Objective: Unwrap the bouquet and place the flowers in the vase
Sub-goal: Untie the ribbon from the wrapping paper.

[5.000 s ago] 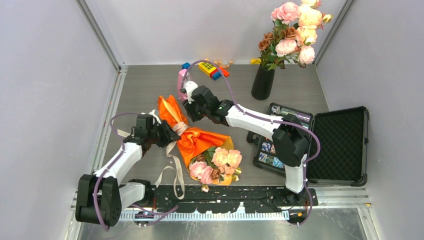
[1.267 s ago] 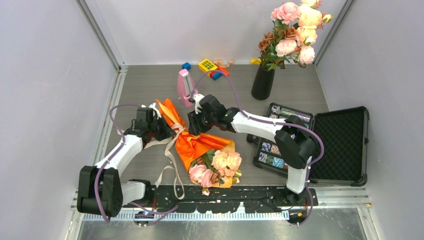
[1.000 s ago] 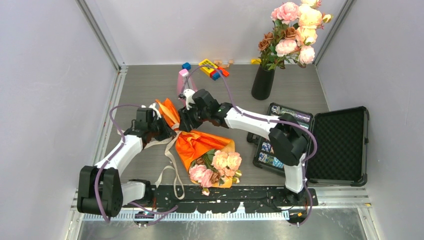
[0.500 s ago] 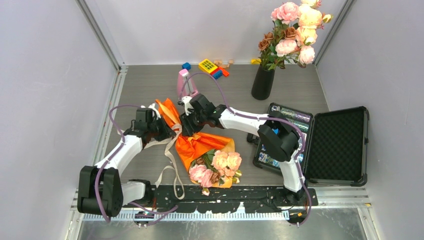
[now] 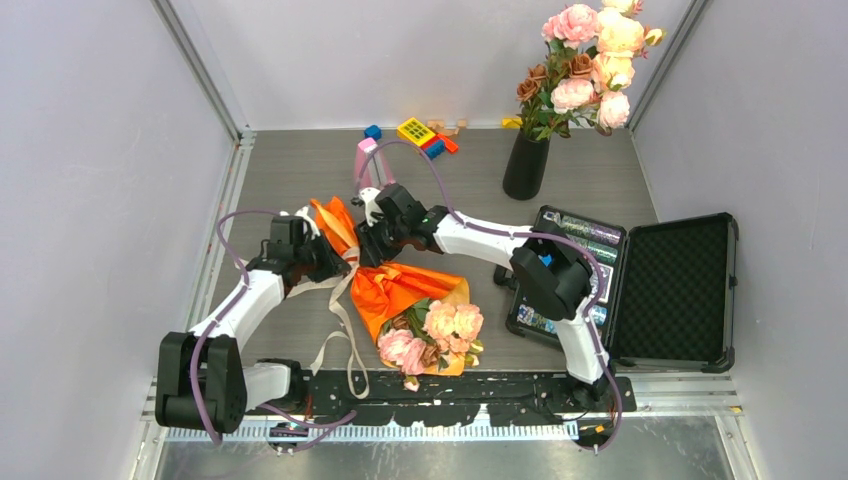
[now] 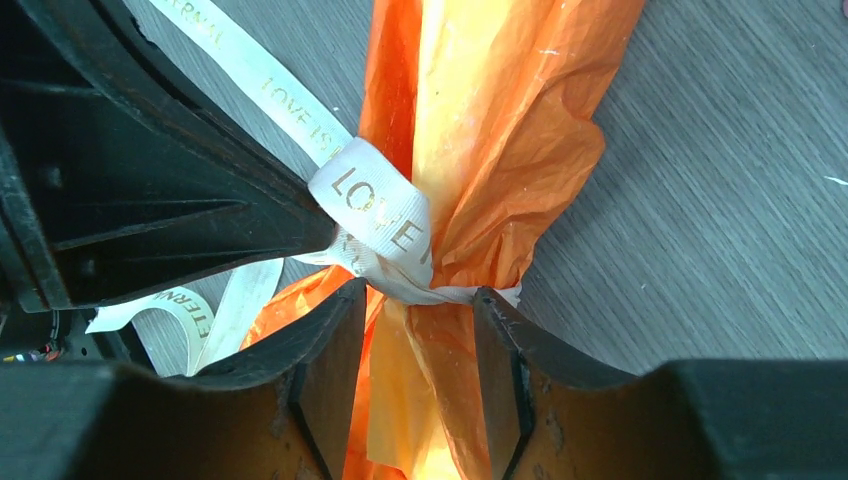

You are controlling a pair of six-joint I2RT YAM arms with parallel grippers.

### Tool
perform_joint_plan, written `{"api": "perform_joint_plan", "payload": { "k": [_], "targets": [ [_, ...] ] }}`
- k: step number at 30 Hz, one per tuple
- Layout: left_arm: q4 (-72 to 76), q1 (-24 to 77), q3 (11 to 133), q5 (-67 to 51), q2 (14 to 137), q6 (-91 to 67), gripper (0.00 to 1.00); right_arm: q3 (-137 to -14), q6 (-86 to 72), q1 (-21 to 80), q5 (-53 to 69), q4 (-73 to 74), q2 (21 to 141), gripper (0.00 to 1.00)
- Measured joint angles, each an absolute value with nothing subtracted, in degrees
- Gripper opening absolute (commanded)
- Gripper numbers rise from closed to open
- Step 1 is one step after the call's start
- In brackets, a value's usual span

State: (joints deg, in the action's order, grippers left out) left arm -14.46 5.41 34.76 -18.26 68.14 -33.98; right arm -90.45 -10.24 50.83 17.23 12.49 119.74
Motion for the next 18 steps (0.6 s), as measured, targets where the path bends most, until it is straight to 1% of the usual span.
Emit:
{"api": "perform_joint_plan", "payload": {
  "k": [3, 5, 6, 7, 8, 9, 10, 12, 18],
  "targets": [
    [-14.50, 5.17, 34.76, -18.28, 68.14, -33.95, 0.00, -90.80, -10.00, 50.76, 17.37, 12.56, 120.40, 0.41],
    [-14.52, 5.08, 34.76, -18.28, 68.14, -33.95, 0.00, -90.87, -9.80, 50.74, 17.47, 12.56, 120.53, 0.34],
    [-14.52, 5.06, 34.76, -18.28, 68.14, -33.95, 0.00, -90.87, -9.67, 50.70, 17.52, 12.56, 120.53, 0.28],
    [-14.55, 5.06, 34.76, -18.31, 68.14, -33.95, 0.00, -90.87, -9.56, 50.61, 17.52, 12.58, 120.53, 0.24],
    [-14.57, 5.04, 34.76, -18.33, 68.14, -33.95, 0.00, -90.89, -9.52, 50.59, 17.58, 12.58, 120.53, 0.18],
    [-14.57, 4.95, 34.76, -18.48, 68.14, -33.95, 0.00, -90.89, -9.45, 50.50, 17.58, 12.58, 120.53, 0.14],
    [-14.57, 4.86, 34.76, -18.57, 68.14, -33.95, 0.00, -90.89, -9.41, 50.50, 17.61, 12.58, 120.53, 0.08],
    [-14.57, 4.69, 34.76, -18.74, 68.14, -33.95, 0.00, -90.89, -9.45, 50.48, 17.61, 12.47, 120.53, 0.01],
    [-14.70, 3.68, 34.76, -18.92, 68.14, -34.02, 0.00, -89.89, -10.52, 50.50, 15.92, 10.35, 120.49, 0.00]
  ]
}}
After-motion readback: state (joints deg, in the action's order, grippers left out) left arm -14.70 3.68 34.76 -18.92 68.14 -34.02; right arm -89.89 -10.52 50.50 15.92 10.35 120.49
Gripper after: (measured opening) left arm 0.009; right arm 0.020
